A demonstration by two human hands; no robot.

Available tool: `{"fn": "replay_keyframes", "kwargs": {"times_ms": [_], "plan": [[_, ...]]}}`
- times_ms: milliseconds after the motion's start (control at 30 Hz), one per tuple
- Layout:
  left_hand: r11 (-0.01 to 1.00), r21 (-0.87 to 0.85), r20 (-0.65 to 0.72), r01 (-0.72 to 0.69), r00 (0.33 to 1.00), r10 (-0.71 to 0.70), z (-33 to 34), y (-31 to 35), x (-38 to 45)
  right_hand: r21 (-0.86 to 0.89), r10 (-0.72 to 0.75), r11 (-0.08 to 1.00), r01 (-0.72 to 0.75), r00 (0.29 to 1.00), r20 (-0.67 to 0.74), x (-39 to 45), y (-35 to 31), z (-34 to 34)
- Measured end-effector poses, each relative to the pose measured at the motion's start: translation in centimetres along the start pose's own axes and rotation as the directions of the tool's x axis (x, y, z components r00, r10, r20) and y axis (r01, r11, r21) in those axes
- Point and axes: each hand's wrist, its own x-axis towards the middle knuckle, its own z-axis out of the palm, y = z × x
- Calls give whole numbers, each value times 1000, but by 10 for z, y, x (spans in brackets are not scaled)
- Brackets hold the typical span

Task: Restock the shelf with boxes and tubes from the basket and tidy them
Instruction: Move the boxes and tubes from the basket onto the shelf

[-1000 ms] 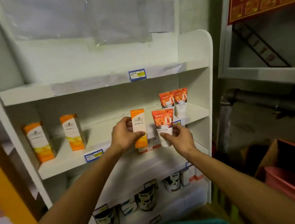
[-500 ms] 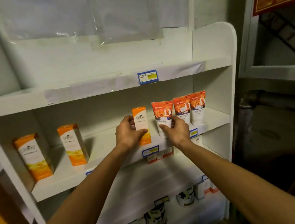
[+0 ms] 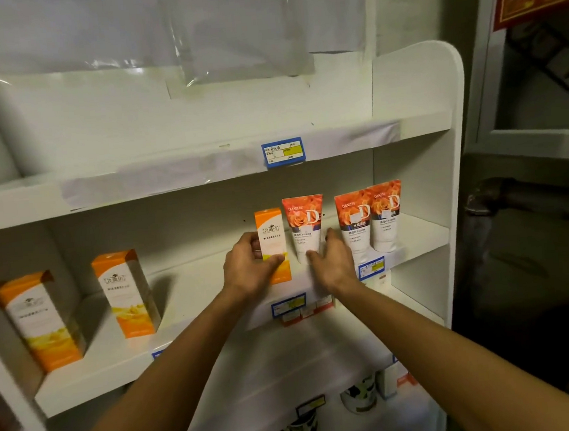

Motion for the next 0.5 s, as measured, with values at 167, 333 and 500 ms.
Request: {"fn": "replay_keyframes", "kwargs": {"times_ms": [167, 333, 500], "plan": [[996, 68, -7, 58, 998, -57, -5, 11, -15, -41, -77, 996, 78, 997, 30, -34, 7, -19], [985, 172, -65, 1, 998, 11, -15, 29, -40, -45, -144, 988, 147, 988, 60, -59, 11, -46], [977, 212, -79, -35, 995, 53, -19, 38, -67, -85, -169, 979, 183, 975, 146, -85, 17, -75]]}}
